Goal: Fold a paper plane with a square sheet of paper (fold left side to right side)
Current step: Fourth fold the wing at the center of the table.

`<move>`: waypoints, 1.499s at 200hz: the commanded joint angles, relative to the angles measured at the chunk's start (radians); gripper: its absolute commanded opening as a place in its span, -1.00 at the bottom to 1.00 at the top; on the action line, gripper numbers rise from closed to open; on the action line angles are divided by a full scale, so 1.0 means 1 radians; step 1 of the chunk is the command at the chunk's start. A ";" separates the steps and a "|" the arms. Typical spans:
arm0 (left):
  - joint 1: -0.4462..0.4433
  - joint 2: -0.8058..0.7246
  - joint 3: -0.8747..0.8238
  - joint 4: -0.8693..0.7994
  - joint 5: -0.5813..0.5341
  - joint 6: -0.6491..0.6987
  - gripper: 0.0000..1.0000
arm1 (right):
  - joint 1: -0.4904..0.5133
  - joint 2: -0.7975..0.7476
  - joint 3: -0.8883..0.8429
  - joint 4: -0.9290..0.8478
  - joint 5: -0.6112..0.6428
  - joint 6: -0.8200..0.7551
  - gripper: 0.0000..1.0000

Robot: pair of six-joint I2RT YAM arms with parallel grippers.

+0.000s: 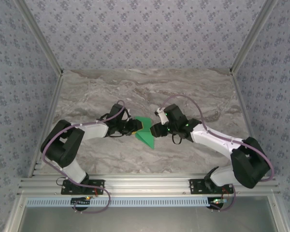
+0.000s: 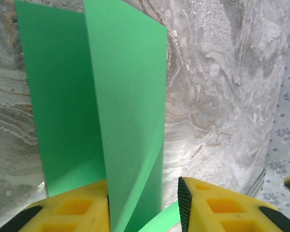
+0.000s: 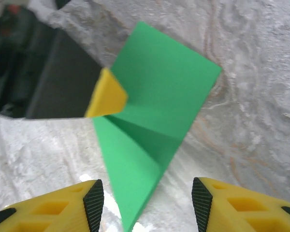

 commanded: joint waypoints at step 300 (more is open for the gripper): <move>0.002 -0.070 0.095 -0.102 0.016 -0.088 -0.25 | 0.255 0.318 0.035 0.101 0.313 0.024 -0.44</move>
